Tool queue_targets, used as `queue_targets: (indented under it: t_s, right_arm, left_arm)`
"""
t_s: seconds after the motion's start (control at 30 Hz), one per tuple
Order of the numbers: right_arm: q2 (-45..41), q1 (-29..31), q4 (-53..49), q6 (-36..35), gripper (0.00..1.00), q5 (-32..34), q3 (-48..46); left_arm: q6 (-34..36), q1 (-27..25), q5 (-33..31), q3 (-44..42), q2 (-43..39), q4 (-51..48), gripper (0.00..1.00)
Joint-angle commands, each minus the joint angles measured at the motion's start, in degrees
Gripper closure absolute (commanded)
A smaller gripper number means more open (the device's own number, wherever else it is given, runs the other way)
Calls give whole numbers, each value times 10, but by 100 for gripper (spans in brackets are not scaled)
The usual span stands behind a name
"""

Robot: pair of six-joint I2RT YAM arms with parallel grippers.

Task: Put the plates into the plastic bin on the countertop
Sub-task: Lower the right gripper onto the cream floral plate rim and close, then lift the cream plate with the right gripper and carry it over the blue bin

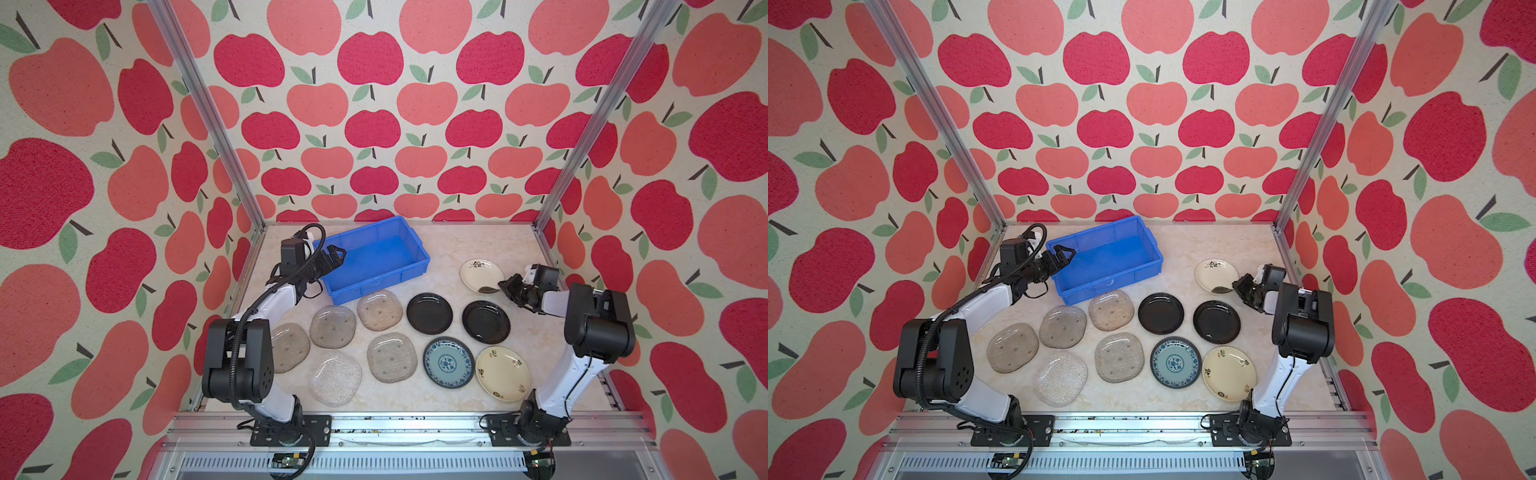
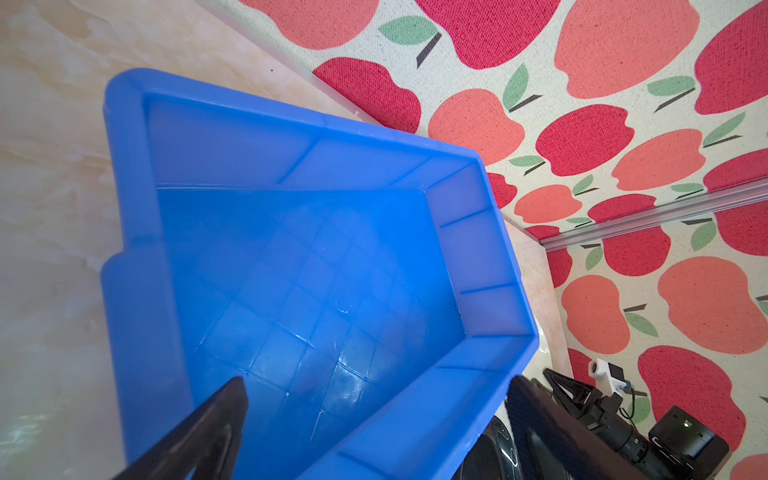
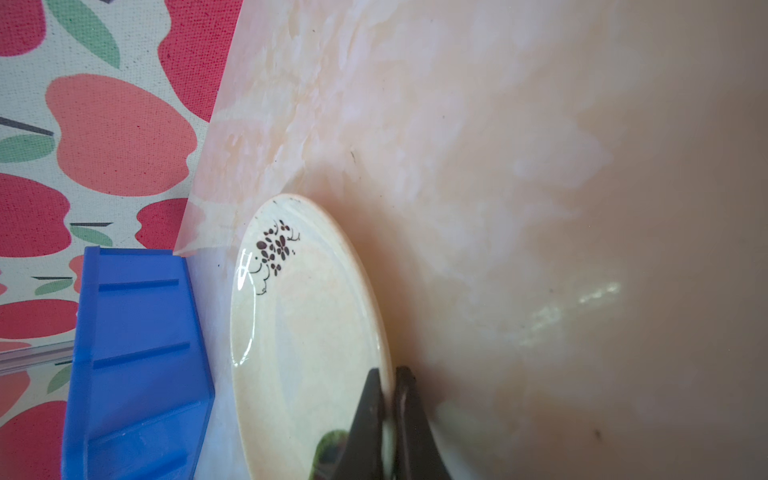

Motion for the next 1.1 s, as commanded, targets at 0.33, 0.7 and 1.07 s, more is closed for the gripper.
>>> queue_targets:
  t_s: [0.33, 0.7, 1.07]
  right_arm:
    - [-109, 33, -74, 1, 100, 43, 53]
    - [-145, 182, -259, -82, 100, 116, 302]
    - [89, 324, -455, -97, 100, 29, 685]
  left_arm:
    - [2, 3, -17, 6, 6, 1, 1]
    - [14, 6, -16, 24, -7, -21, 1]
    - [13, 21, 20, 26, -37, -16, 1]
